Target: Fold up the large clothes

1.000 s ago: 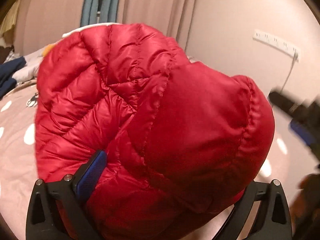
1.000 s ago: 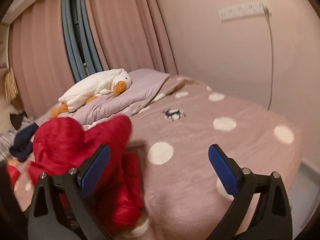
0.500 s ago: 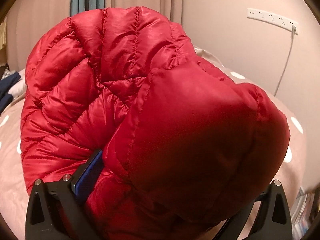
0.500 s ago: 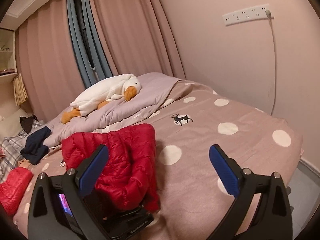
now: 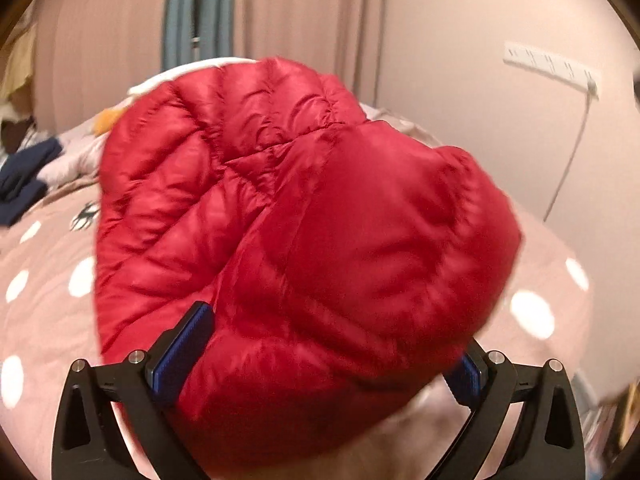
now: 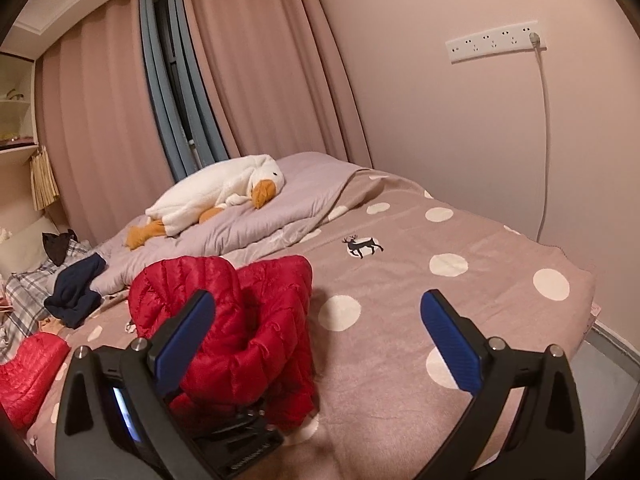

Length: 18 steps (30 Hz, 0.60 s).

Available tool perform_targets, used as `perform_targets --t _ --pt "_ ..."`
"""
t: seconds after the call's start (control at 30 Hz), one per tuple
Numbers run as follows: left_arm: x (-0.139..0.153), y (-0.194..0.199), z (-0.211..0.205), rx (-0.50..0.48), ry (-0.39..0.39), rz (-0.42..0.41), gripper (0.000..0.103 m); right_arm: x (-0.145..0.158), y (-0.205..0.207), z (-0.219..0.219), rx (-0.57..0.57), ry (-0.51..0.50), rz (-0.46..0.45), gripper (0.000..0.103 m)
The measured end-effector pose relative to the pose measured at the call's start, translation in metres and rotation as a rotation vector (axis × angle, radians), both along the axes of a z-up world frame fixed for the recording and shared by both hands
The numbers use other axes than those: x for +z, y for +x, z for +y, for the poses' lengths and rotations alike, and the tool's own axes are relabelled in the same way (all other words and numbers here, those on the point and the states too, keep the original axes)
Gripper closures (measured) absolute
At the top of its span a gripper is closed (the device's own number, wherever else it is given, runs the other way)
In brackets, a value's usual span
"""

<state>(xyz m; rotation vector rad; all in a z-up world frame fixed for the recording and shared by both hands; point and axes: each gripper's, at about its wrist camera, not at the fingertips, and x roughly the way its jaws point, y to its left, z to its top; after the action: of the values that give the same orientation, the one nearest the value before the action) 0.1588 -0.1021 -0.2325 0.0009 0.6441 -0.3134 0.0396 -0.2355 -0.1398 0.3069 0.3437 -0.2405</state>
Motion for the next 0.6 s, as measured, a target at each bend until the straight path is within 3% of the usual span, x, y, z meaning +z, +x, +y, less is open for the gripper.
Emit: perform_targets --t 0.23,0.33,0.43,0.47,0.5,0.6 --pt "0.047 -0.053 0.01 0.004 0.003 -0.1 0.002 0.003 -0.004 0.006 -0.002 -0.018 0.01 0.001" --pt "0.061 -0.059 0.03 0.03 -0.08 -0.104 0.002 0.001 0.0 0.007 0.011 -0.007 0.023 0.001" --pt "0.063 -0.05 0.059 0.136 -0.189 -0.102 0.002 0.001 -0.001 0.009 0.005 -0.005 0.021 0.001" --pt "0.06 -0.044 0.071 0.194 -0.21 -0.092 0.008 0.001 -0.001 0.009 0.006 -0.005 0.021 0.001" --pt "0.054 -0.037 0.082 0.25 -0.222 -0.073 0.022 0.0 0.0 0.01 0.012 -0.002 0.023 0.001" --pt "0.037 -0.018 0.105 0.349 -0.247 0.005 0.049 -0.004 0.005 0.011 0.027 0.013 0.03 0.001"
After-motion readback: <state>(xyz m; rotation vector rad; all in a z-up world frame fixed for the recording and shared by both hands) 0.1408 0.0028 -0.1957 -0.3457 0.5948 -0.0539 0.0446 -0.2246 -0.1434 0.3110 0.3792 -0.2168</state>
